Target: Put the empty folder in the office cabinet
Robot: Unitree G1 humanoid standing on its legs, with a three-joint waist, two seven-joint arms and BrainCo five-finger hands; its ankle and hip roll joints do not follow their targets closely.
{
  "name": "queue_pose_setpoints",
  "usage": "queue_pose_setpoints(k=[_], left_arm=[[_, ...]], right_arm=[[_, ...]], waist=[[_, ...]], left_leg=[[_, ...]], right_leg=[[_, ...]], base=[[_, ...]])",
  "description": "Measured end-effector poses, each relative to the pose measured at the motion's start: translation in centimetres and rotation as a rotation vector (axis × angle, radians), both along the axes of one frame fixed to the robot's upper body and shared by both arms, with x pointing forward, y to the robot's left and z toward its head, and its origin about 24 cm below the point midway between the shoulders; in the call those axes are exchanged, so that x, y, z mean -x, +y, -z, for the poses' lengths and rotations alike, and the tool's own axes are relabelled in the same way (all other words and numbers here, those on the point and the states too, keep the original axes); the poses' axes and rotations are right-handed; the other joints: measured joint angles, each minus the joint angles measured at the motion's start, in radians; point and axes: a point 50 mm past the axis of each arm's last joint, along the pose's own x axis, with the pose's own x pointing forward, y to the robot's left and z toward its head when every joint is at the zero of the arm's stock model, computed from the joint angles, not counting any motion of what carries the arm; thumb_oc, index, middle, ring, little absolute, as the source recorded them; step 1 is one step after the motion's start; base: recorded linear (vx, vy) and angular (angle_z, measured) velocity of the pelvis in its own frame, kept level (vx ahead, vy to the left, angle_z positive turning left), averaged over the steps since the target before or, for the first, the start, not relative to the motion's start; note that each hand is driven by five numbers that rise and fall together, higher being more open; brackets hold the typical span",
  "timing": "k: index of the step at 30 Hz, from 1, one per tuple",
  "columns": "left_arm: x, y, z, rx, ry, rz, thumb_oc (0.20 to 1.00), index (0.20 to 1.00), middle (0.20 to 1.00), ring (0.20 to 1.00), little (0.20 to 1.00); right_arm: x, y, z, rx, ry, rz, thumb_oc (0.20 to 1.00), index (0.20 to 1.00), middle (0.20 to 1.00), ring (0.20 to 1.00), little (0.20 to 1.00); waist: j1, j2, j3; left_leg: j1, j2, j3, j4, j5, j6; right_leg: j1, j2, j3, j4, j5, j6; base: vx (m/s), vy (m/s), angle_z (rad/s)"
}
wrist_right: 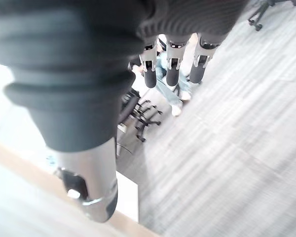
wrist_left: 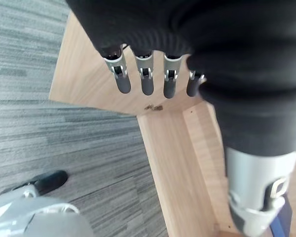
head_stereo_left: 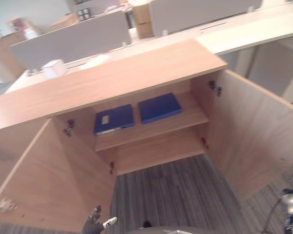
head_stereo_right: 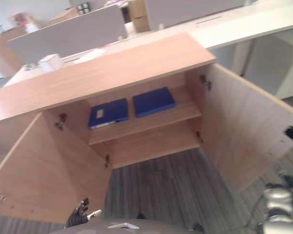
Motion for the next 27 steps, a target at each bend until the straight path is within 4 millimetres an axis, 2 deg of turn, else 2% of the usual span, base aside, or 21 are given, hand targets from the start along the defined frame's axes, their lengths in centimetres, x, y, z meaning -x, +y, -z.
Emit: queue_pose_setpoints(k=[2, 3, 4, 6, 7, 9, 11, 13, 14, 16, 18, 22, 24, 27], left_arm=[[3.4, 0.6, 2.8, -0.037, 0.215, -0.075, 1.000, 1.000, 1.000, 1.000, 1.000], [3.4, 0.6, 2.8, -0.037, 0.215, -0.075, 1.000, 1.000, 1.000, 1.000, 1.000], [5.6, 0.3, 4.2, -0.045, 0.381, -0.096, 1.000, 1.000, 1.000, 1.000, 1.000], [7.5, 0.0, 4.4, -0.046, 0.458, -0.112, 1.000, 1.000, 1.000, 1.000, 1.000], [7.7, 0.0, 4.4, -0.053, 0.470, -0.093, 1.000, 1.000, 1.000, 1.000, 1.000], [7.7, 0.0, 4.4, -0.053, 0.470, -0.093, 1.000, 1.000, 1.000, 1.000, 1.000], [5.9, 0.4, 4.3, -0.065, 0.403, -0.091, 1.000, 1.000, 1.000, 1.000, 1.000], [5.9, 0.4, 4.3, -0.065, 0.403, -0.091, 1.000, 1.000, 1.000, 1.000, 1.000], [4.1, 0.6, 4.1, -0.067, 0.352, -0.079, 1.000, 1.000, 1.000, 1.000, 1.000], [3.5, 0.6, 4.1, -0.069, 0.332, -0.075, 1.000, 1.000, 1.000, 1.000, 1.000], [2.4, 0.7, 4.0, -0.077, 0.302, -0.052, 1.000, 1.000, 1.000, 1.000, 1.000], [2.6, 0.7, 4.1, -0.088, 0.309, -0.031, 1.000, 1.000, 1.000, 1.000, 1.000], [3.0, 1.1, 4.1, -0.112, 0.331, -0.003, 1.000, 1.000, 1.000, 1.000, 1.000], [3.3, 1.2, 4.2, -0.123, 0.345, 0.011, 1.000, 1.000, 1.000, 1.000, 1.000]], right_arm=[[-0.8, -1.5, -2.5, 0.023, -0.079, 0.045, 1.000, 1.000, 1.000, 1.000, 1.000], [-0.8, -1.5, -2.5, 0.023, -0.079, 0.045, 1.000, 1.000, 1.000, 1.000, 1.000], [-0.3, -2.7, -3.5, 0.017, -0.108, 0.106, 1.000, 1.000, 1.000, 1.000, 1.000], [0.0, -3.2, -4.0, 0.017, -0.108, 0.117, 1.000, 1.000, 1.000, 1.000, 1.000], [0.1, -3.7, -4.5, -0.003, -0.120, 0.139, 1.000, 1.000, 1.000, 1.000, 1.000], [0.1, -3.7, -4.5, -0.003, -0.120, 0.139, 1.000, 1.000, 1.000, 1.000, 1.000], [-0.9, -3.8, -5.2, -0.021, -0.142, 0.119, 1.000, 1.000, 1.000, 1.000, 1.000], [-0.9, -3.8, -5.2, -0.021, -0.142, 0.119, 1.000, 1.000, 1.000, 1.000, 1.000], [-2.7, -3.4, -6.3, -0.032, -0.194, 0.087, 1.000, 1.000, 1.000, 1.000, 1.000], [-3.2, -3.3, -6.6, -0.030, -0.203, 0.072, 1.000, 1.000, 1.000, 1.000, 1.000], [-3.8, -2.7, -6.1, -0.043, -0.150, -0.015, 1.000, 1.000, 1.000, 1.000, 1.000], [-4.1, -2.2, -5.4, -0.080, -0.129, -0.102, 1.000, 1.000, 1.000, 1.000, 1.000], [-5.1, -0.8, -4.4, -0.144, -0.139, -0.204, 1.000, 1.000, 1.000, 1.000, 1.000], [-5.5, -0.2, -3.8, -0.190, -0.142, -0.249, 1.000, 1.000, 1.000, 1.000, 1.000]], waist=[[0.005, 0.004, 0.000], [0.005, 0.004, 0.000], [0.010, 0.003, 0.001], [0.017, -0.007, 0.010], [0.024, 0.001, 0.015], [0.024, 0.001, 0.015], [0.023, 0.009, 0.019], [0.023, 0.009, 0.019], [0.019, 0.009, 0.019], [0.018, 0.006, 0.021], [0.016, -0.002, 0.027], [0.009, -0.014, 0.036], [-0.002, -0.029, 0.047], [-0.002, -0.033, 0.049]], left_leg=[[-0.004, -0.003, -0.015, 0.002, 0.002, -0.001], [-0.004, -0.003, -0.015, 0.002, 0.002, -0.001], [-0.010, -0.003, -0.026, 0.004, 0.002, -0.001], [-0.011, -0.002, -0.027, 0.001, 0.001, -0.002], [-0.010, -0.004, -0.028, -0.003, 0.001, -0.002], [-0.010, -0.004, -0.028, -0.003, 0.001, -0.002], [-0.006, -0.015, -0.033, -0.006, -0.007, -0.004], [-0.006, -0.015, -0.033, -0.006, -0.007, -0.004], [-0.004, -0.019, -0.036, -0.009, -0.002, 0.003], [-0.001, -0.019, -0.037, -0.009, -0.001, 0.003], [0.008, -0.017, -0.046, -0.009, -0.001, 0.003], [0.008, -0.015, -0.048, -0.009, -0.001, 0.003], [0.010, -0.015, -0.047, -0.009, -0.001, 0.003], [0.009, -0.016, -0.047, -0.009, -0.001, 0.003]], right_leg=[[0.013, 0.000, -0.015, -0.001, -0.003, 0.000], [0.013, 0.000, -0.015, -0.001, -0.003, 0.000], [0.013, -0.001, -0.023, -0.001, -0.004, -0.001], [0.009, -0.004, -0.027, -0.001, -0.012, -0.005], [0.014, -0.007, -0.028, -0.001, -0.016, -0.012], [0.014, -0.007, -0.028, -0.001, -0.016, -0.012], [0.025, -0.012, -0.038, -0.001, -0.015, -0.009], [0.025, -0.012, -0.038, -0.001, -0.015, -0.009], [0.026, -0.014, -0.037, -0.001, -0.006, 0.005], [0.029, -0.013, -0.037, -0.001, -0.006, 0.005], [0.040, -0.009, -0.042, -0.001, -0.008, 0.003], [0.039, -0.008, -0.041, -0.001, -0.008, 0.002], [0.040, -0.008, -0.040, -0.001, -0.009, 0.002], [0.040, -0.010, -0.040, -0.001, -0.008, 0.003]], base=[[-0.03, -0.014, 0.20], [-0.01, 0.001, 0.13], [0.00, 0.001, 0.15], [0.02, 0.005, 0.11], [0.00, 0.000, 0.00], [0.00, -0.004, 0.05], [0.00, -0.017, 0.14], [0.00, -0.004, 0.02], [0.00, 0.000, 0.00], [0.00, -0.015, 0.01], [0.00, -0.021, 0.05], [0.00, 0.000, 0.00], [0.00, 0.000, 0.00], [0.00, 0.000, 0.00]])
